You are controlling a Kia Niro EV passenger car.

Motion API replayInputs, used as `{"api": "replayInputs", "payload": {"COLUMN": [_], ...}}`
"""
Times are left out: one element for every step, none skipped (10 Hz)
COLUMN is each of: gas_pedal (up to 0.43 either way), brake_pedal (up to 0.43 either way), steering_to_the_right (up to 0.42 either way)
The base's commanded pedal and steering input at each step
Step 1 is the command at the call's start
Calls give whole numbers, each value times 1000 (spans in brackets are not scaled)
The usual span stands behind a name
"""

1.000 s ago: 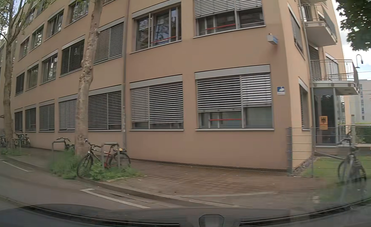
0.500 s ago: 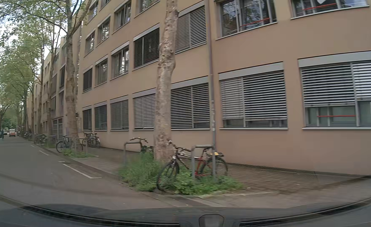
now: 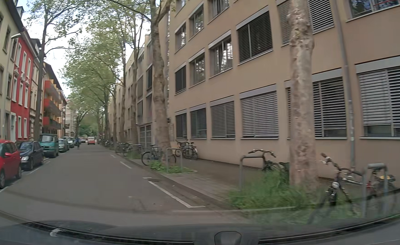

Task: Follow the waypoints while adhering to traffic rules and regulations

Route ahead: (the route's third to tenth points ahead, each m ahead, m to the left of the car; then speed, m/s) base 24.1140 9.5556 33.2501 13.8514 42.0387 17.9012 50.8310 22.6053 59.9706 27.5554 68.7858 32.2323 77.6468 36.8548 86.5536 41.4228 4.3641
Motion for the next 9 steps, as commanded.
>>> {"api": "replayInputs", "payload": {"gas_pedal": [189, 189, 189, 189, 189, 189, 189, 189, 177], "brake_pedal": [0, 0, 0, 0, 0, 0, 0, 0, 0], "steering_to_the_right": [-516, -464, -405, -357, -305, -259, -214, -175, -134]}}
